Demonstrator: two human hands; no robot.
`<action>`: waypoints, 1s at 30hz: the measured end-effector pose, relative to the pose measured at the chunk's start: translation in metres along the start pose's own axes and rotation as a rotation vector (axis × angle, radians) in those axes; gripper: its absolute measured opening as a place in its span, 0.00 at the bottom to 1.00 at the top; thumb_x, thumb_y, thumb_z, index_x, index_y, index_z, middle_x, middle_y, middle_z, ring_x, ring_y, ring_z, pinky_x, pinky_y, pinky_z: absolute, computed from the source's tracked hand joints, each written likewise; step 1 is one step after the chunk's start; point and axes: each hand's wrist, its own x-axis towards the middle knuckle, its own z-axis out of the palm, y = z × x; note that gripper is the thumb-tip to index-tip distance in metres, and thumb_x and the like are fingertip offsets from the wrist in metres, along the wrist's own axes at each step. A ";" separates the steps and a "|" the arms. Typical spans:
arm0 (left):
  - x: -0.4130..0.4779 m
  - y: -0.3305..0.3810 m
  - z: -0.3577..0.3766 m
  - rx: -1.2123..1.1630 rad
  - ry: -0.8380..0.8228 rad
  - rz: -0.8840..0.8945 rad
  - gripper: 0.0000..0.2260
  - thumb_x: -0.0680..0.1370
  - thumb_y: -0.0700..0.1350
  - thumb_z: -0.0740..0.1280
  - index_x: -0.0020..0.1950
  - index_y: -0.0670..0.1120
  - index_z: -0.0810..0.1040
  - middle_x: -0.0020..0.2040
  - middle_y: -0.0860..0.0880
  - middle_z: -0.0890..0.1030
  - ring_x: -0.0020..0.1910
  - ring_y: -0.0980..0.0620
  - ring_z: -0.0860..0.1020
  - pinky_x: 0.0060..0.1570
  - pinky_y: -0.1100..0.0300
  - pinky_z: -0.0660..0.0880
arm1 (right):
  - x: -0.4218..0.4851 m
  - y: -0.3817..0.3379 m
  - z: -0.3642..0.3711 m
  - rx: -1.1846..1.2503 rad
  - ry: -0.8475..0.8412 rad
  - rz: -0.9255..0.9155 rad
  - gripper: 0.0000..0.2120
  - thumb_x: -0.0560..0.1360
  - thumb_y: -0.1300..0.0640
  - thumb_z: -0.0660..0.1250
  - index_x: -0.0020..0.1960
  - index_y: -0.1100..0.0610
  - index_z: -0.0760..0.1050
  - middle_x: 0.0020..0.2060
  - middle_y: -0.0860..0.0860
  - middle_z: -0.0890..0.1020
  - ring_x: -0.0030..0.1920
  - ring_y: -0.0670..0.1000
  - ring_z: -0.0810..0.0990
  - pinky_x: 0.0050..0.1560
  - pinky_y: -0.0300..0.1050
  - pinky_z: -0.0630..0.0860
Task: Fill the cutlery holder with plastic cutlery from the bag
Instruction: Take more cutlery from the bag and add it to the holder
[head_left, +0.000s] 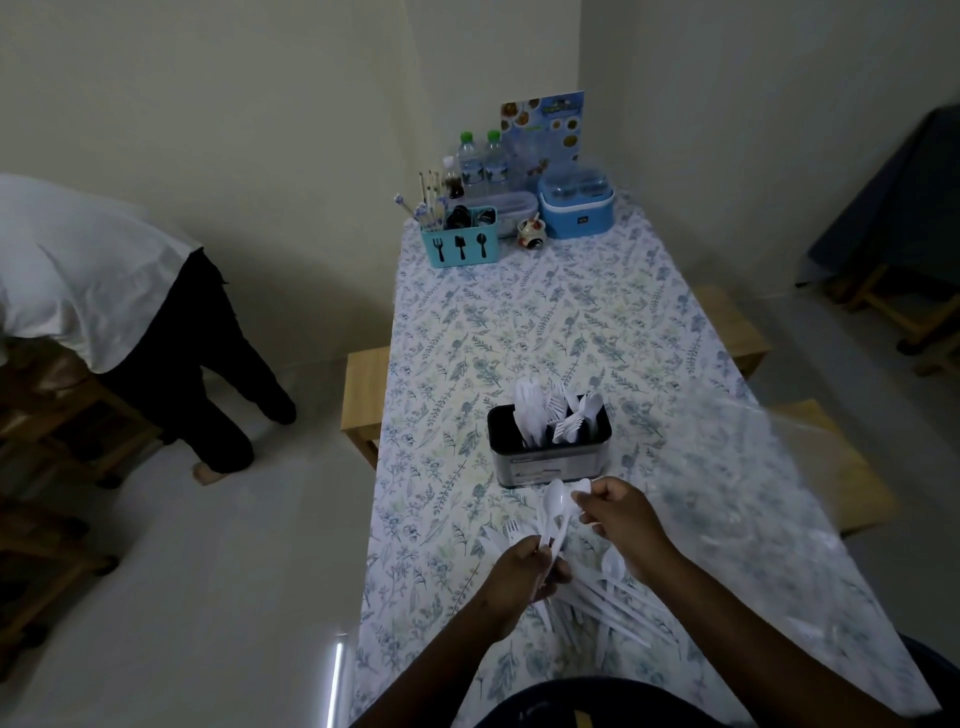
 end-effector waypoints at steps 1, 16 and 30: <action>-0.002 -0.001 0.000 -0.017 0.004 -0.007 0.12 0.82 0.45 0.57 0.57 0.39 0.74 0.42 0.48 0.79 0.41 0.52 0.77 0.43 0.60 0.74 | 0.000 0.002 0.001 -0.007 0.001 0.005 0.07 0.74 0.56 0.69 0.39 0.57 0.76 0.34 0.53 0.82 0.35 0.49 0.79 0.36 0.42 0.73; -0.014 -0.020 -0.016 0.019 0.121 0.025 0.10 0.81 0.52 0.60 0.51 0.44 0.68 0.37 0.50 0.70 0.29 0.56 0.62 0.29 0.65 0.60 | 0.030 0.063 -0.036 -1.065 -0.140 -0.057 0.10 0.72 0.59 0.70 0.37 0.49 0.72 0.45 0.52 0.80 0.51 0.52 0.80 0.48 0.40 0.73; -0.018 -0.026 -0.012 0.004 0.158 0.029 0.10 0.82 0.48 0.60 0.52 0.41 0.73 0.57 0.42 0.81 0.58 0.48 0.79 0.57 0.55 0.75 | -0.013 -0.007 -0.013 -0.548 0.171 -0.538 0.03 0.74 0.58 0.69 0.42 0.54 0.76 0.36 0.46 0.79 0.39 0.43 0.77 0.37 0.34 0.71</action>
